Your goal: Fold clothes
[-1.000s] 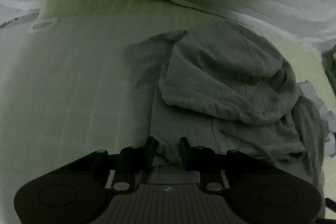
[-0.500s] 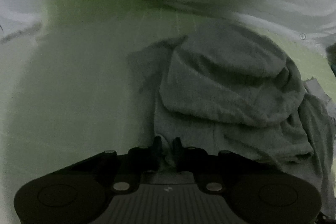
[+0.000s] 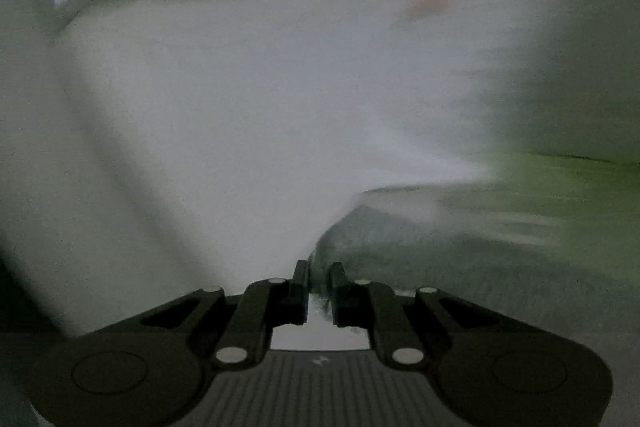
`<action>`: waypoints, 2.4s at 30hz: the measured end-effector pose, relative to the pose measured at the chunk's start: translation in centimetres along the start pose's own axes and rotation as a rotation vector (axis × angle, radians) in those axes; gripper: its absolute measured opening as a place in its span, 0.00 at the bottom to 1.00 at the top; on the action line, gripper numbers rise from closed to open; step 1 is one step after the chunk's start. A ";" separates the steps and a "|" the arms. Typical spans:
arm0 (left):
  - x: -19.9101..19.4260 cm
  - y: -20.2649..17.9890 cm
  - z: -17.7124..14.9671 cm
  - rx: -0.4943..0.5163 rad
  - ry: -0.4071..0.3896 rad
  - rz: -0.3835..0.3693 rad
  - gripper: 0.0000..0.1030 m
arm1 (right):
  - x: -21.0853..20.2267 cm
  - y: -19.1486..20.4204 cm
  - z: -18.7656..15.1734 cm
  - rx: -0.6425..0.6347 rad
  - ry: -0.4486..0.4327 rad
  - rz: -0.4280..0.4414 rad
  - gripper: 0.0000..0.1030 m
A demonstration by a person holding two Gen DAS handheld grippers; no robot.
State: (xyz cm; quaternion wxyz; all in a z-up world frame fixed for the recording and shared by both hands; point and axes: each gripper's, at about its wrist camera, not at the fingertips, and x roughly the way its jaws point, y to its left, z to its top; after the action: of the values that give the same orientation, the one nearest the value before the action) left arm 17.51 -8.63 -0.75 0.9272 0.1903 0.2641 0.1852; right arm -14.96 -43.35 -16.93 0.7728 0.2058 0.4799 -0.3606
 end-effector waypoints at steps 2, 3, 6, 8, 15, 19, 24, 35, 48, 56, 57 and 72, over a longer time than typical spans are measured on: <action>3.7 2.8 0.0 -0.101 0.114 0.095 0.17 | 0.0 0.2 0.1 -0.016 0.000 -0.009 1.00; 5.5 4.3 0.0 -0.151 0.171 0.142 0.17 | 0.0 0.4 0.1 -0.026 -0.001 -0.014 1.00; 5.2 5.5 -1.3 -0.235 0.216 0.090 0.40 | -0.1 0.8 0.4 -0.061 0.003 -0.031 1.00; 4.1 5.0 -2.4 -0.249 0.238 0.015 0.55 | -0.3 0.9 0.7 -0.088 -0.002 -0.045 1.00; -3.6 -4.3 -7.1 -0.068 0.395 -0.455 0.65 | -1.7 -0.8 2.4 -0.062 -0.103 -0.009 1.00; -10.3 -9.7 -8.7 0.069 0.438 -0.702 0.73 | -1.7 -2.9 3.6 -0.056 -0.140 -0.003 1.00; -17.4 -13.9 -10.7 0.287 0.418 -0.909 0.79 | -1.3 -6.9 5.3 -0.018 -0.175 0.043 1.00; -19.7 -16.5 -15.0 0.285 0.551 -0.776 0.83 | 3.0 -12.8 12.6 -0.167 -0.251 0.080 0.87; -19.1 -17.6 -15.1 0.240 0.606 -0.660 1.00 | 7.2 -17.3 15.2 -0.042 -0.242 0.218 0.09; -18.1 -18.3 -14.3 0.247 0.642 -0.678 1.00 | 0.0 -27.3 8.5 0.429 -0.453 -0.095 0.05; -18.2 -18.4 -14.1 0.246 0.645 -0.679 1.00 | -0.3 -28.3 7.5 0.463 -0.447 -0.160 0.05; -17.5 -18.7 -14.0 0.203 0.668 -0.671 1.00 | -0.6 -29.9 6.3 0.537 -0.428 -0.222 0.62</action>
State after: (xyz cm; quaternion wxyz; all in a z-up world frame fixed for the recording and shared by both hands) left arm 0.41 -28.91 -12.88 0.7769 0.1143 0.6111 -0.1000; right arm -33.93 -66.89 -12.73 0.7303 0.2679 0.2146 -0.5906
